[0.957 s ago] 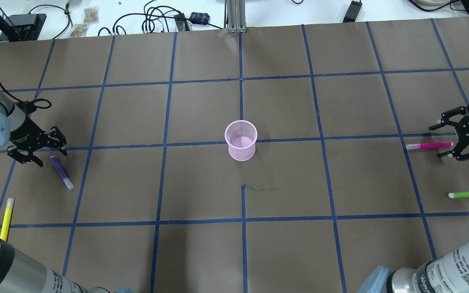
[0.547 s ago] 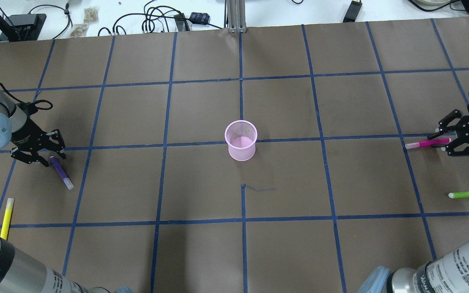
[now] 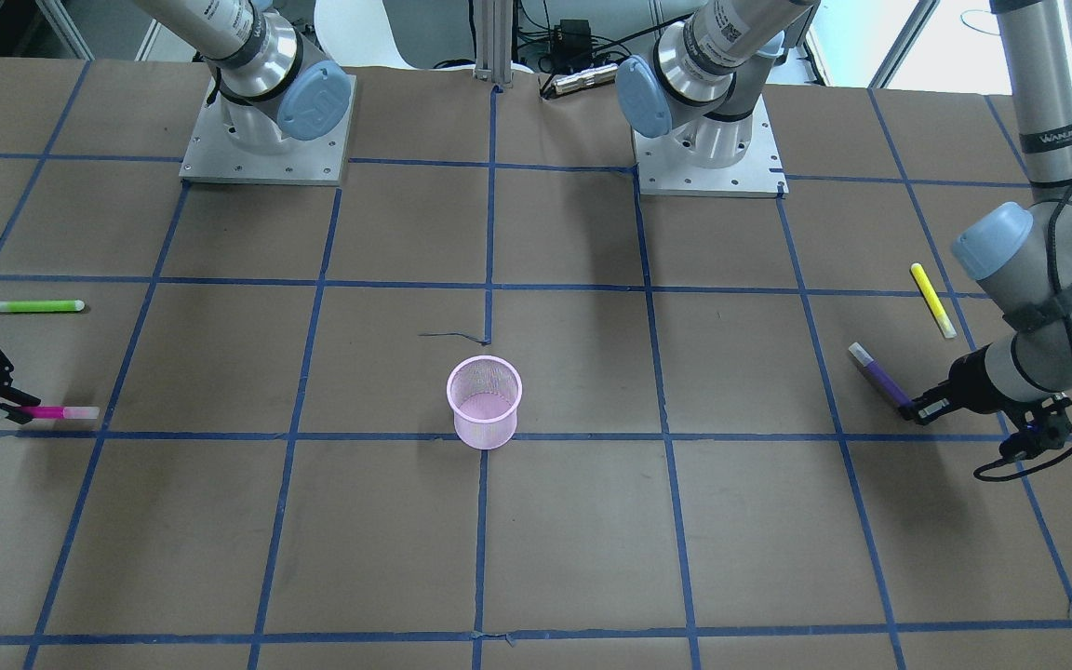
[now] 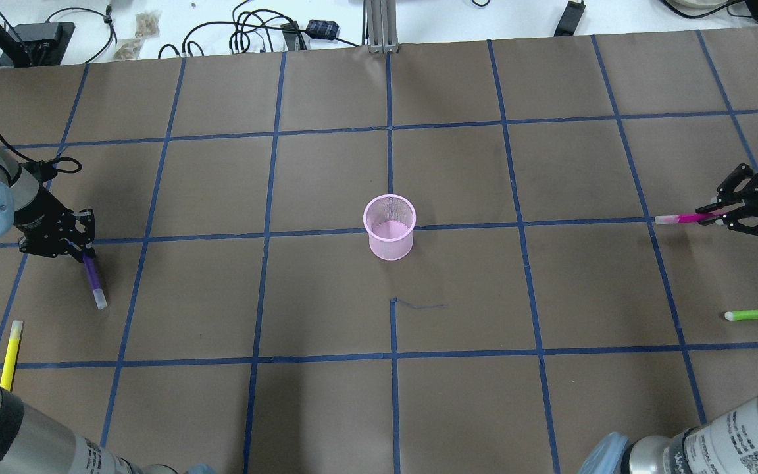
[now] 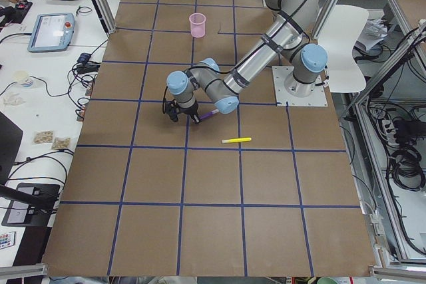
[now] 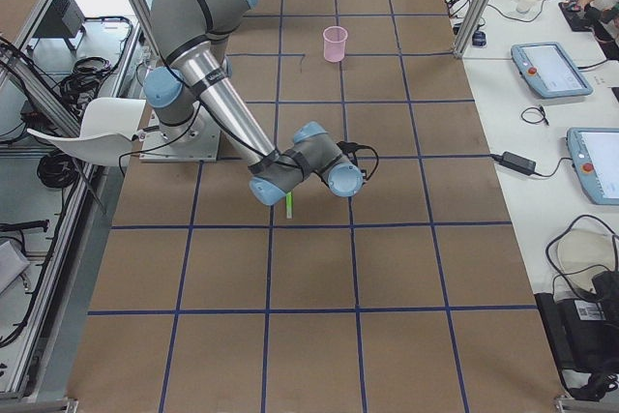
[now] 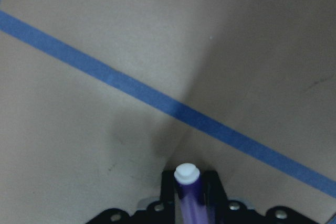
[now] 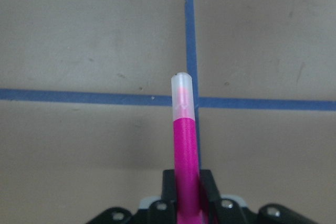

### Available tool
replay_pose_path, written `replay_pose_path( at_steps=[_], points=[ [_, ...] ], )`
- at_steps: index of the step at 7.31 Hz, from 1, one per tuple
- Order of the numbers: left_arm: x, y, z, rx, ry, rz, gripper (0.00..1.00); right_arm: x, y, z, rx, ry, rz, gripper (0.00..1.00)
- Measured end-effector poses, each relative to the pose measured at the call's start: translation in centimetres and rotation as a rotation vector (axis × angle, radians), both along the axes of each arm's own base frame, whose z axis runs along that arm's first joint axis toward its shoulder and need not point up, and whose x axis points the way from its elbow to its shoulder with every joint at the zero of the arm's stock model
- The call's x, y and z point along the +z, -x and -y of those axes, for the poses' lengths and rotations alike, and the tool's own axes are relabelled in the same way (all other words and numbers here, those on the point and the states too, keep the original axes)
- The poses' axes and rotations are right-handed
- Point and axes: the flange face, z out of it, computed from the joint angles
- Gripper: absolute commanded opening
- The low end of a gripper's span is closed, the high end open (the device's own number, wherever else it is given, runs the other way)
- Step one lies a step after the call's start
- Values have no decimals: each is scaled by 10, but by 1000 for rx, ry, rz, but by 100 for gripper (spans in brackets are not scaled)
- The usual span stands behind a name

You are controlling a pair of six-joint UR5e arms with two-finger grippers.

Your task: Insert purple and pink pens into pink cup

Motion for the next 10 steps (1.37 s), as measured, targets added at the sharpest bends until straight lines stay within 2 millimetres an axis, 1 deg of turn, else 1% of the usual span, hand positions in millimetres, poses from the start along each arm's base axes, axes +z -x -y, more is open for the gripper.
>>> replay_pose_path(
  at_steps=[1, 2, 3, 4, 5, 6, 7, 8, 9, 10],
  points=[
    [19, -2, 4, -2, 27, 22, 0, 24, -25, 11, 19, 22, -19, 0],
    [43, -3, 9, -5, 56, 44, 0, 51, -62, 23, 40, 35, -43, 0],
    [68, -2, 14, -11, 82, 61, 0, 80, -110, 35, 53, 37, -69, 0],
    [92, 3, 16, -18, 94, 66, 0, 112, -169, 43, 51, 31, -94, 0],
    [113, 12, 17, -29, 104, 62, 0, 139, -230, 45, 36, 21, -121, 0],
    [138, 29, 21, -44, 129, 60, 0, 159, -287, 43, 20, 18, -157, 0],
    [162, 51, 27, -45, 152, 63, 0, 172, -343, 40, 6, 28, -196, 0],
    [185, 75, 31, -34, 173, 69, 0, 181, -394, 33, -2, 44, -228, 0],
    [205, 104, 32, -26, 198, 72, 0, 186, -445, 22, -13, 64, -271, 0],
    [221, 132, 31, -29, 224, 74, 0, 186, -494, 8, -16, 90, -335, 0]
  ],
)
